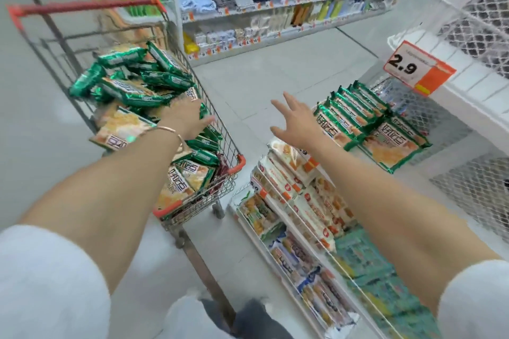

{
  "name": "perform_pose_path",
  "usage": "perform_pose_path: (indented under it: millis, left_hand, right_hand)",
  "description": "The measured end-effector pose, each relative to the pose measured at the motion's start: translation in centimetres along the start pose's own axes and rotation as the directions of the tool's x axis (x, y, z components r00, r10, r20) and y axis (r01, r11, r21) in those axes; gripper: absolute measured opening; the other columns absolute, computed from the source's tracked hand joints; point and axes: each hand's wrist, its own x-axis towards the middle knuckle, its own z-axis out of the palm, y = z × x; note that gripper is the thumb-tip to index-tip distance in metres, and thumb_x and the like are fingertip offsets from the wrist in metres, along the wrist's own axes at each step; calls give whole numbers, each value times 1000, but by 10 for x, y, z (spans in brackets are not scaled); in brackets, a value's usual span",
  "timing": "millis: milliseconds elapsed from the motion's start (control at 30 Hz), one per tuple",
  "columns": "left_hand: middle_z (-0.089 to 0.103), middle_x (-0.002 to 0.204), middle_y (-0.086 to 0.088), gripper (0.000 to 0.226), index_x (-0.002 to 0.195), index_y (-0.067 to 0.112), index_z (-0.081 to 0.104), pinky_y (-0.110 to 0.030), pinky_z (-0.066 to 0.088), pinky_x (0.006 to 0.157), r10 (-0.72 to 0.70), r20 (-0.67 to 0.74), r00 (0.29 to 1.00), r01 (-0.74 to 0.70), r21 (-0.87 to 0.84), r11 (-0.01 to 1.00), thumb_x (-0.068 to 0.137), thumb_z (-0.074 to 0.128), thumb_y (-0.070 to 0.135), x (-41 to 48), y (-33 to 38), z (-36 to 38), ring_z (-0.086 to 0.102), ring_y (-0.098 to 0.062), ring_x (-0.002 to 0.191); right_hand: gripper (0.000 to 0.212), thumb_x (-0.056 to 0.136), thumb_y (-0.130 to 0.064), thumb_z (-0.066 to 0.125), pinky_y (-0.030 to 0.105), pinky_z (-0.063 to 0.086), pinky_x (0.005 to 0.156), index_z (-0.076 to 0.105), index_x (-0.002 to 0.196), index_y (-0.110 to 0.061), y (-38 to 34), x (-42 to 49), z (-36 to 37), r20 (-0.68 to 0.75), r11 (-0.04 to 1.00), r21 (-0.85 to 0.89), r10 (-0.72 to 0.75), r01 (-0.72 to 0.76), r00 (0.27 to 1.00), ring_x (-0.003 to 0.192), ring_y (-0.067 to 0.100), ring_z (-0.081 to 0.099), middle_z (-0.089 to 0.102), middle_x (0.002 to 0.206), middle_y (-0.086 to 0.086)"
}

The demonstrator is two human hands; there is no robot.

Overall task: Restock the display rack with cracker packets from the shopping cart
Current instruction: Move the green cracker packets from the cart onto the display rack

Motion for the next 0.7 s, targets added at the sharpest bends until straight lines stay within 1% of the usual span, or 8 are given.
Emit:
perform_pose_path:
  millis: [133,267,300,367,433,500,600,700]
  left_hand:
    - [35,157,-15,73,156,16,27,-56,38,110,-114,42,993,114,-4,993,100,34,63,-24,-52,-2,36,-36,142]
    - [34,158,-15,72,153,13,33,-55,38,111,-255,29,966,256,-60,965,100,35,62,-44,-109,-1,37,-36,142]
    - [32,159,-14,71,153,14,34,-56,38,111,-278,22,960,279,-76,957,100,36,62,-47,-120,1,36,-35,143]
    - [30,162,-11,72,158,20,24,-58,38,110,-315,12,949,314,-120,942,100,37,61,-53,-139,6,37,-35,143]
    - [39,156,-12,70,160,30,15,-57,42,106,-360,14,933,357,-166,919,101,37,60,-54,-153,12,45,-37,136]
    - [46,149,-15,65,159,31,20,-55,43,106,-407,22,913,403,-199,893,102,36,58,-51,-160,16,48,-37,133]
    - [45,149,-16,58,156,28,27,-54,43,107,-460,3,888,447,-243,861,104,34,54,-39,-160,20,46,-35,135]
    - [43,152,-15,55,154,25,34,-53,43,109,-515,-18,857,480,-335,811,105,35,50,-18,-157,21,45,-33,137]
  right_hand:
    - [72,95,-46,56,46,13,123,26,156,-23,-53,29,24,72,997,52,-67,63,995,152,30,15,14,165,15]
    - [71,96,-47,54,45,10,125,25,157,-25,-107,57,49,141,982,107,-172,158,975,152,29,14,12,166,12]
    - [72,96,-47,54,45,9,124,24,157,-25,-117,64,54,155,978,118,-191,173,969,152,28,14,11,166,11]
    - [72,96,-47,55,43,10,124,24,157,-24,-132,81,64,185,971,133,-221,198,958,152,27,15,11,166,9]
    - [73,96,-47,55,43,13,123,24,158,-24,-142,99,75,236,965,148,-248,217,940,152,27,16,11,166,9]
    - [76,95,-47,56,45,19,123,23,158,-23,-147,121,88,260,959,167,-265,228,929,151,27,19,13,166,8]
    - [77,94,-41,60,45,30,118,23,156,-14,-150,159,102,239,947,300,-190,114,952,146,28,31,27,161,9]
    - [62,98,-41,55,48,41,109,38,146,-5,-146,201,111,269,927,368,-35,-69,962,130,34,47,46,145,17]
